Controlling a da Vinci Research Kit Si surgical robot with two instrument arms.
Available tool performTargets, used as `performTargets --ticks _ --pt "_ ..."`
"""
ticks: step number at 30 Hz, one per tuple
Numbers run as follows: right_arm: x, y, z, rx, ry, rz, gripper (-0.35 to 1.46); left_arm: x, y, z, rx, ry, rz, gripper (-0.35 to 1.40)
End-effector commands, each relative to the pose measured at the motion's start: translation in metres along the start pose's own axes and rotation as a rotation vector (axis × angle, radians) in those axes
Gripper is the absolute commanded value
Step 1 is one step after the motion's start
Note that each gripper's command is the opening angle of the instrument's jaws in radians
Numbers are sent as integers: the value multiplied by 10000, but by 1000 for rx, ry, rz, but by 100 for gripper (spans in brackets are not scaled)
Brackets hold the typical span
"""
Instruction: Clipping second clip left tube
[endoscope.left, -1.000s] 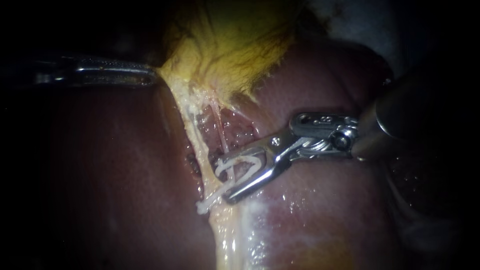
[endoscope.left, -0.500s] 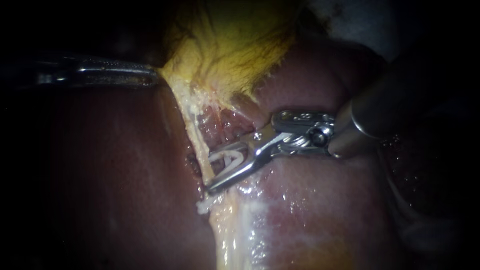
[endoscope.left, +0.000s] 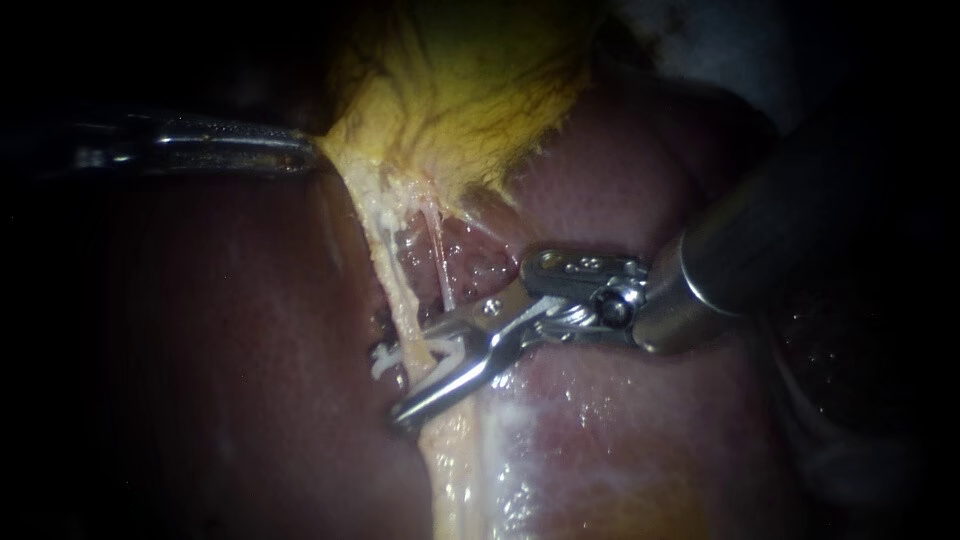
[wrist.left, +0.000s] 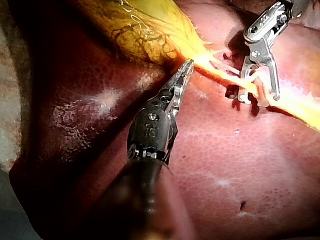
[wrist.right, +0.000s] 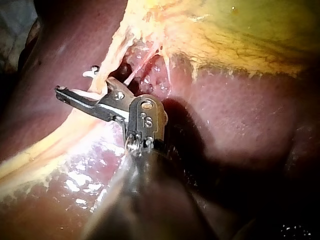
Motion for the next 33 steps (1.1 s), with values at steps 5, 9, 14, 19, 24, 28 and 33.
performTargets --ticks 5,9,14,19,24,28,33 --pt "2 -14 6 32 -6 -3 56 0 0 0 0 0 0 -35" --pt "5 -20 8 44 -13 -3 52 0 0 0 0 0 0 -35" --pt "10 -22 6 44 -11 6 40 0 0 -1 0 0 0 -35" --pt "10 -21 6 44 -12 12 23 0 0 -1 0 0 0 -35" --pt "10 -21 5 44 -12 18 2 0 0 -1 0 0 0 -35" --pt "10 -18 3 19 -1 84 -35 0 0 0 0 0 0 -35" --pt "9 -12 0 14 -4 100 -35 0 0 0 0 0 0 -35"
